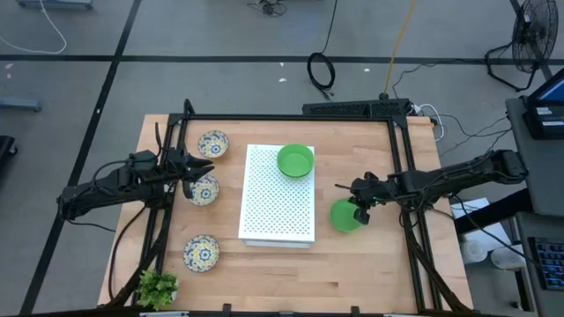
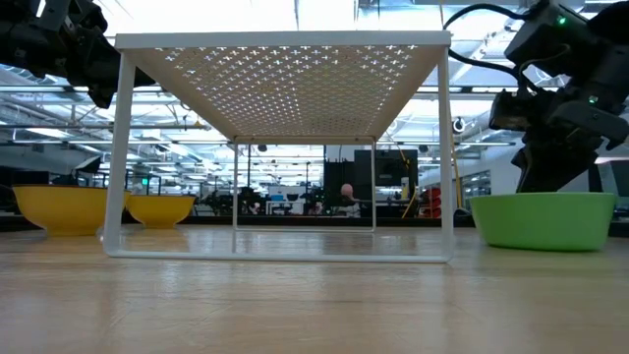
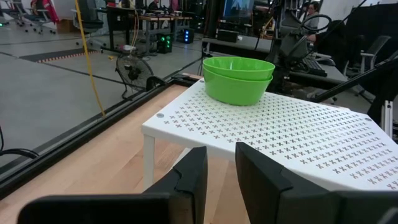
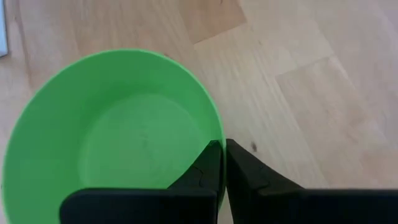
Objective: Pick & Place Mini bowls
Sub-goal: Stack the green bowl on the green bowl on the shelf
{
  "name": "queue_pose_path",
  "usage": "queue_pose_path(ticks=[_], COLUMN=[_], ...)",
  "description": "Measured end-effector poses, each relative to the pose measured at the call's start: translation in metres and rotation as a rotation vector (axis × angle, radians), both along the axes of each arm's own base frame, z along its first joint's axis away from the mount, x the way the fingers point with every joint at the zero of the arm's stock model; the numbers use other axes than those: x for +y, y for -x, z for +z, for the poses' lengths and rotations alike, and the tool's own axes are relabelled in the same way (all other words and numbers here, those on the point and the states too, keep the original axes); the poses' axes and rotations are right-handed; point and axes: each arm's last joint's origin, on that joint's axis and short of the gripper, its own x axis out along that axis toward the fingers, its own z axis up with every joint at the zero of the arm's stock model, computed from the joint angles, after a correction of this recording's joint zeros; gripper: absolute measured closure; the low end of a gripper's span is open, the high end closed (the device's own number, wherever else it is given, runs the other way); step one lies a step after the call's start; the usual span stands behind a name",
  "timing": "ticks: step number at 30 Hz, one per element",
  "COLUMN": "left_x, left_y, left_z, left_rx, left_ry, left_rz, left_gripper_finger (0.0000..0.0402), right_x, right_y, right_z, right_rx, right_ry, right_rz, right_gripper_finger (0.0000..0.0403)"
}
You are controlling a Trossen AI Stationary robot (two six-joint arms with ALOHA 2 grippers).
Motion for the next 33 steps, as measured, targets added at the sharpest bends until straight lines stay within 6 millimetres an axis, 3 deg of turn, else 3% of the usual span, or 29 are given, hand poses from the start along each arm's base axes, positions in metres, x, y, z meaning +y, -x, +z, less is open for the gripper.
queue_pose_path(ticks=[22, 33], left_x=[0.0000, 0.0000], left_y=[0.0000, 0.0000], left_z=[0.0000, 0.0000], left_rx=[0.000, 0.000], left_ry=[0.000, 0.000], left_rz=[0.000, 0.000], left_gripper_finger=[0.0314, 0.0314], right_x=[0.0000, -0.0033], right_y=[-0.0002, 0.0045], right_z=[-0.0067, 0.0001], right_rx=[-0.045, -0.078], right_ry=[0.020, 0.146], right_rz=[0.035, 0.042], right_gripper_finger=[0.0399, 0.0398])
